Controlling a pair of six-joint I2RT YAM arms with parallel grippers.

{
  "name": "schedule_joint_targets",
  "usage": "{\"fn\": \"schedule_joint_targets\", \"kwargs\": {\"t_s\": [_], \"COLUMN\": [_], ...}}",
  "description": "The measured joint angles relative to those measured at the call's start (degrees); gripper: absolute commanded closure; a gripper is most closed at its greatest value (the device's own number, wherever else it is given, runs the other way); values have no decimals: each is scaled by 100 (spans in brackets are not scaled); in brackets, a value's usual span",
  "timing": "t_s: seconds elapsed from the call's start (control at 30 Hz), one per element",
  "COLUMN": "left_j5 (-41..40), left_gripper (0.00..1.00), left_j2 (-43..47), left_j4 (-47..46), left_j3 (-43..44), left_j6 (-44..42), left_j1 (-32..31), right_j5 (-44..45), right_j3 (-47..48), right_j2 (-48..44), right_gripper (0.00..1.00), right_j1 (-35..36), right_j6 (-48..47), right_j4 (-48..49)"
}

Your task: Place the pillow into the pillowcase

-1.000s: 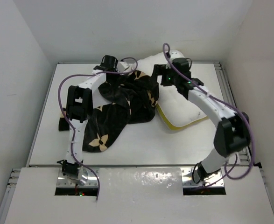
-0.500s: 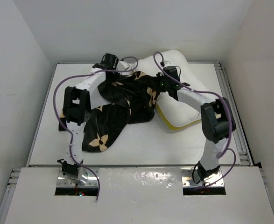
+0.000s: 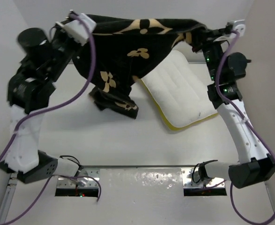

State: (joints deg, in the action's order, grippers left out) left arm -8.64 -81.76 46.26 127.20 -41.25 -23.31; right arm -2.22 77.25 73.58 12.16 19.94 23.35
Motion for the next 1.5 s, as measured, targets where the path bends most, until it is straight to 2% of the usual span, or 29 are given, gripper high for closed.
{"fn": "schedule_joint_targets", "kwargs": {"t_s": [0.17, 0.3, 0.4, 0.53, 0.7, 0.73, 0.77, 0.83, 0.87, 0.9, 0.97, 1.0, 1.03, 1.07, 1.1, 1.13, 1.17, 1.2, 1.23, 1.27, 1.3, 1.33, 1.37, 1.4, 1.43, 1.47, 1.5], "left_j5": [116, 127, 146, 354, 778, 925, 1051, 1137, 1113, 1071, 968, 907, 857, 833, 852, 887, 925, 975, 1025, 1078, 1123, 1163, 1198, 1248, 1296, 1362, 1419], "left_gripper": [100, 100, 100, 100, 100, 100, 100, 100, 100, 100, 91, 81, 62, 51, 44, 29, 26, 23, 23, 28, 39, 61, 96, 100, 100, 97, 71], "left_j2": [509, 721, 761, 323, -861, -1104, -1292, -1488, -1510, -1510, -1539, -1593, -1681, -1757, -1818, -1864, -1878, -1875, -1843, -1790, -1722, -1615, -1488, -1298, -1174, -1010, -929], "left_j4": [179, 199, 155, 120, -20, -133, -245, -570, -688, -789, -909, -920, -940, -962, -975, -962, -957, -968, -966, -999, -1010, -1043, -1086, -1152, -1185, -1178, -1152], "left_j3": [66, -846, -1738, -2905, -3091, -3095, -3117, -3381, -3589, -3797, -4168, -4277, -4376, -4448, -4527, -4610, -4680, -4754, -4804, -4846, -4857, -4863, -4865, -4865, -4859, -4802, -4680], "left_j6": [640, 1121, 1429, 1832, 2444, 2575, 2695, 2863, 2920, 2955, 2959, 2931, 2881, 2802, 2765, 2734, 2699, 2660, 2610, 2516, 2444, 2343, 2249, 2061, 1823, 1655, 1440], "left_j1": [111, 487, 772, 1375, 2968, 3373, 3696, 4301, 4570, 4795, 5226, 5364, 5440, 5453, 5438, 5399, 5355, 5281, 5202, 5086, 4983, 4815, 4627, 4336, 4146, 3738, 3351], "right_j5": [-455, -621, -654, -723, -605, -564, -525, -385, -317, -275, -278, -295, -328, -374, -428, -474, -522, -562, -577, -588, -599, -588, -568, -577, -573, -564, -525], "right_j3": [564, 1182, 1897, 2997, 4800, 5097, 5252, 5348, 5329, 5263, 4887, 4682, 4413, 4168, 3860, 3517, 3167, 2728, 2308, 1941, 1534, 1154, 876, 632, 409, 184, -11], "right_j2": [-116, 409, 1235, 2780, 5184, 5652, 6008, 6610, 6837, 6968, 7003, 6955, 6846, 6714, 6513, 6242, 5960, 5567, 5145, 4741, 4273, 3829, 3462, 3145, 2870, 2629, 2463], "right_gripper": [100, 100, 100, 100, 100, 85, 65, 16, 1, 1, 1, 1, 1, 1, 1, 1, 1, 12, 30, 99, 100, 100, 100, 100, 93, 75, 52], "right_j1": [83, 313, 531, 999, 1456, 1539, 1606, 1738, 1784, 1816, 1886, 1910, 1912, 1915, 1917, 1908, 1884, 1843, 1788, 1720, 1631, 1532, 1445, 1364, 1281, 1202, 1178], "right_j6": [-42, -2, 74, 173, 592, 772, 957, 1298, 1401, 1469, 1482, 1488, 1471, 1456, 1421, 1368, 1305, 1211, 1093, 966, 826, 778, 752, 691, 640, 586, 546], "right_j4": [592, 699, 601, 337, 190, 205, 212, 208, 195, 155, 17, 2, -39, -105, -170, -273, -348, -431, -531, -632, -704, -726, -809, -872, -960, -1049, -1185]}}
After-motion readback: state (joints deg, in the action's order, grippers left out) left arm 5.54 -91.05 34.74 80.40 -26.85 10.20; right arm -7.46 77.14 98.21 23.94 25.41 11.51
